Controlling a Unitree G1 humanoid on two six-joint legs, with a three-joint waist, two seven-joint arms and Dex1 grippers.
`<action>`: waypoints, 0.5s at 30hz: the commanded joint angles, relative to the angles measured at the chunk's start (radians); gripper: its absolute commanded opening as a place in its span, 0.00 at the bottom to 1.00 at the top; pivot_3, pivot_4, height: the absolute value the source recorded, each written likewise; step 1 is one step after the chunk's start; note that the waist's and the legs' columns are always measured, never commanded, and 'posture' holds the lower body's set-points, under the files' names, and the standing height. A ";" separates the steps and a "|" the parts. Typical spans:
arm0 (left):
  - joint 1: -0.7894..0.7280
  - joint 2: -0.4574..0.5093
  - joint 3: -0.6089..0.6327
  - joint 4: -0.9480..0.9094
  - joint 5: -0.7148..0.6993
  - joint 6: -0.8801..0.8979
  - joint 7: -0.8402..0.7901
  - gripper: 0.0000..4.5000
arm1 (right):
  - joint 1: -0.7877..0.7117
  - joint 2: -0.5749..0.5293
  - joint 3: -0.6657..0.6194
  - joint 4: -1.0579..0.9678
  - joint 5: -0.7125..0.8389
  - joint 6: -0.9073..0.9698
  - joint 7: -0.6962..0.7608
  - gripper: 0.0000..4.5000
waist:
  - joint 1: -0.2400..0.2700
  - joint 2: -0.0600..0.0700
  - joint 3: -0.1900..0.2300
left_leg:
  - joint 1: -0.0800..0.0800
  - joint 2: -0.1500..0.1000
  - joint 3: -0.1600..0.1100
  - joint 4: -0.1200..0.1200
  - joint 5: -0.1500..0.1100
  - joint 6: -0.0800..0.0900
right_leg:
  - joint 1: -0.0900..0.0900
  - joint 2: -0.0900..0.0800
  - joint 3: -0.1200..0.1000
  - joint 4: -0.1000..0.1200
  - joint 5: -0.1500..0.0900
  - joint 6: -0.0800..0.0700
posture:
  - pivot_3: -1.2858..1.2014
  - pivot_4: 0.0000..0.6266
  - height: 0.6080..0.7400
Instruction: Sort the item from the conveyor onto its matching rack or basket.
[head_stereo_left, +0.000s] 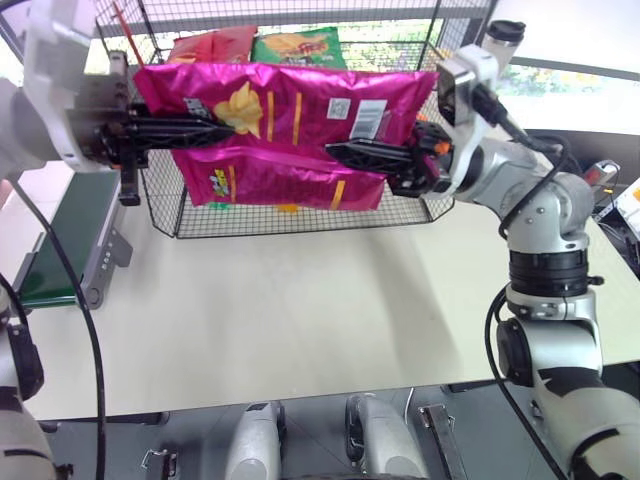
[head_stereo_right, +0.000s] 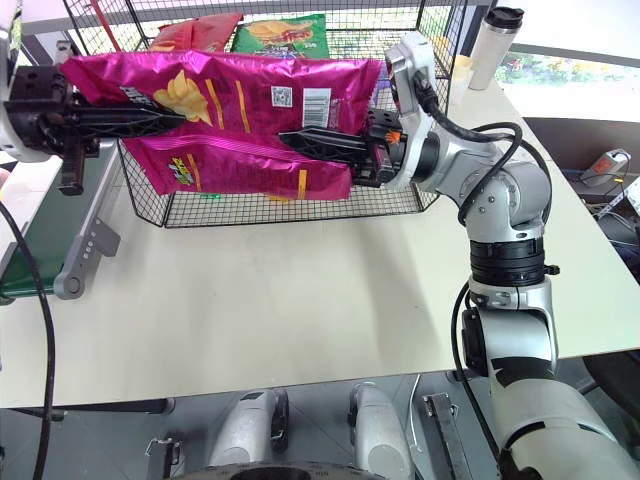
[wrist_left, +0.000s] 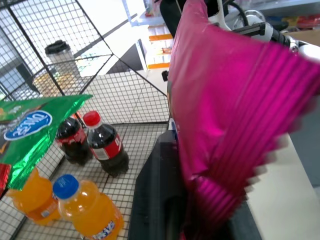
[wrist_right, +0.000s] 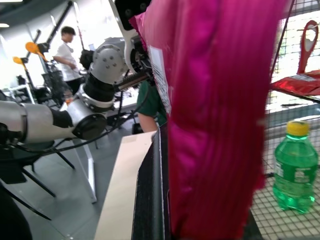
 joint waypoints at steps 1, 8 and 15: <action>0.014 0.016 0.043 -0.010 -0.028 0.033 0.013 0.39 | 0.000 -0.015 -0.017 -0.049 0.002 -0.017 -0.018 0.00 | 0.000 0.000 0.000 | 0.000 0.000 0.000 0.000 0.000 0.000 | 0.000 0.000 0.000 0.000 0.000 0.000 | 0.52 0.24 1.00; 0.064 -0.018 0.095 0.001 -0.032 0.037 0.099 0.99 | 0.025 -0.031 -0.050 -0.100 0.028 0.002 -0.070 0.00 | 0.002 0.000 0.000 | 0.000 0.000 0.000 0.000 0.000 0.000 | 0.000 0.000 0.000 0.000 0.000 0.000 | 0.52 0.24 1.00; 0.143 -0.012 0.171 0.098 0.018 -0.010 0.180 0.99 | 0.094 -0.159 -0.211 -0.216 0.074 0.043 -0.200 0.00 | 0.003 0.000 0.000 | 0.000 0.000 0.000 0.000 0.000 0.000 | 0.000 0.000 0.000 0.000 0.000 0.000 | 0.52 0.24 1.00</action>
